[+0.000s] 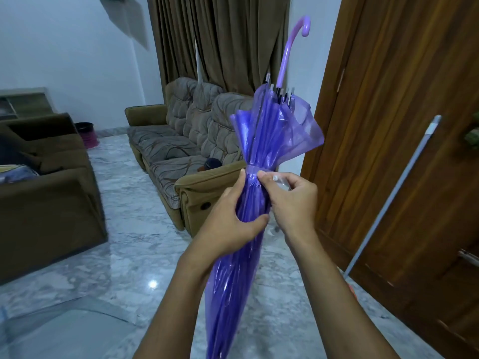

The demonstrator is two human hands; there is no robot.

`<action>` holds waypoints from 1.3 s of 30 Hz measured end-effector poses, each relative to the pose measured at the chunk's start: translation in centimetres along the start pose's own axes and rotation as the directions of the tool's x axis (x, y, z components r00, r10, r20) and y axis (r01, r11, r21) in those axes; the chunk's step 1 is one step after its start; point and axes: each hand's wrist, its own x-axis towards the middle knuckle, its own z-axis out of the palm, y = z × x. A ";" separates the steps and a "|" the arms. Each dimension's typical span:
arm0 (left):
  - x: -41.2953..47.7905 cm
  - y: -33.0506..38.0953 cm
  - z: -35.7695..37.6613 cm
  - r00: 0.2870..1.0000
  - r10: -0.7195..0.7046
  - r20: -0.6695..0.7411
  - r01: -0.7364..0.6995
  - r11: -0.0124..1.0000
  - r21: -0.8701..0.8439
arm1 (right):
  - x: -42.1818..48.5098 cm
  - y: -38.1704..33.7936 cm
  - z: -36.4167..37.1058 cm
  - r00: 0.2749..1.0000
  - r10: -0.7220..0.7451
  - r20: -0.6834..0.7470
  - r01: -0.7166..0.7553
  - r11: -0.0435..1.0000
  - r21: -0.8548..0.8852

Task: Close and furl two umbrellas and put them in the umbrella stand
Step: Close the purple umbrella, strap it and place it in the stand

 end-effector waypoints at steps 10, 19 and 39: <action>0.1 -0.1 0.5 0.971 0.003 -0.241 -0.066 0.965 -0.255 | 0.3 -0.6 -0.4 0.972 0.047 0.232 -0.073 0.992 0.103; -0.4 -0.8 0.5 0.996 -0.077 -0.046 0.031 0.778 -0.627 | 0.4 0.1 -0.9 0.958 0.198 0.207 -0.246 0.939 0.241; -0.6 0.8 0.8 0.986 0.067 -0.155 -0.105 0.962 -0.253 | -0.6 -2.4 -0.3 0.997 0.005 0.078 -0.004 1.000 -0.010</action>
